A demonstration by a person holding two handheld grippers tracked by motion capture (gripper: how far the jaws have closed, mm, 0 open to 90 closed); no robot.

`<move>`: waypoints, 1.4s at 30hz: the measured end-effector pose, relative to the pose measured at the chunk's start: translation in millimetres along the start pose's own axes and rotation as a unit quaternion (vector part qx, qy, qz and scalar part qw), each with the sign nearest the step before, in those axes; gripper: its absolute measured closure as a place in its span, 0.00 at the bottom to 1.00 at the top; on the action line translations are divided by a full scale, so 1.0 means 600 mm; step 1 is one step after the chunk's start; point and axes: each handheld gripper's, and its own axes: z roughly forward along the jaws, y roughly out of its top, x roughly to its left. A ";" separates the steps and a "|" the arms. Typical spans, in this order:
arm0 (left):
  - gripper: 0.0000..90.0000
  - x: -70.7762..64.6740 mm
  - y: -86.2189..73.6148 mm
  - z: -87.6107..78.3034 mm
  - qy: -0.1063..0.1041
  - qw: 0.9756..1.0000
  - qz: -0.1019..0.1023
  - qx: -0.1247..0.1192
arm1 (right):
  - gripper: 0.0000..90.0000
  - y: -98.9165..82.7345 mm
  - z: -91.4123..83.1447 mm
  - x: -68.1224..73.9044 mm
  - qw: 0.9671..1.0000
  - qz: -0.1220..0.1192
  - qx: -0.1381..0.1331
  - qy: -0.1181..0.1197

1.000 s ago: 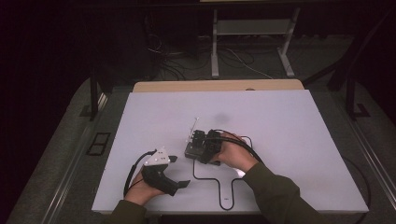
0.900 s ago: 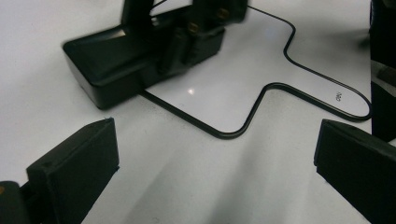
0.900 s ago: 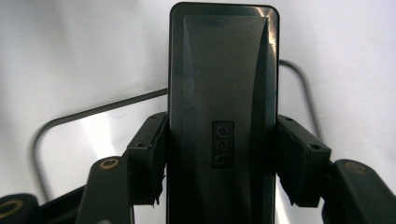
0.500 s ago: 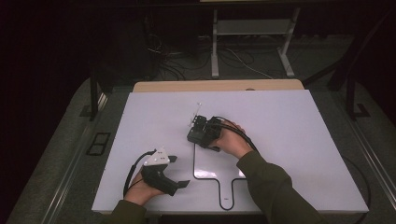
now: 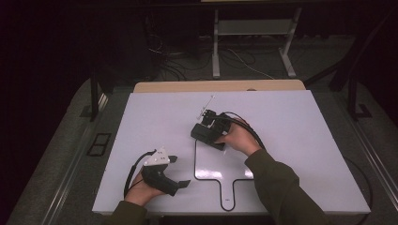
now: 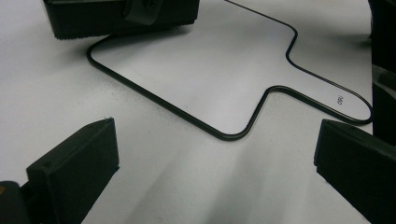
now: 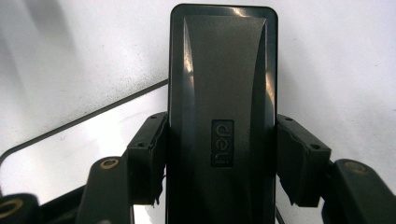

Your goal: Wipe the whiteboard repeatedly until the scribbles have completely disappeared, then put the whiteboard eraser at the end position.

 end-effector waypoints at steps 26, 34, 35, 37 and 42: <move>0.00 0.002 -0.002 -0.003 0.002 1.000 0.000 -0.006 | 0.43 -0.011 -0.051 -0.121 0.995 0.085 -0.046 -0.021; 0.00 0.004 -0.003 -0.004 0.000 1.000 0.001 -0.008 | 0.43 -0.020 -0.022 -0.178 0.991 0.127 -0.040 -0.034; 0.00 0.004 -0.003 -0.004 0.000 1.000 0.001 -0.008 | 0.43 -0.021 -0.017 -0.182 0.991 0.127 -0.039 -0.030; 0.00 0.004 -0.003 -0.004 0.000 1.000 0.001 -0.008 | 0.43 -0.021 -0.006 -0.186 0.991 0.130 -0.031 -0.031; 0.00 0.004 -0.003 -0.004 0.002 1.000 -0.002 -0.008 | 0.43 -0.024 0.018 -0.196 0.990 0.132 -0.017 -0.042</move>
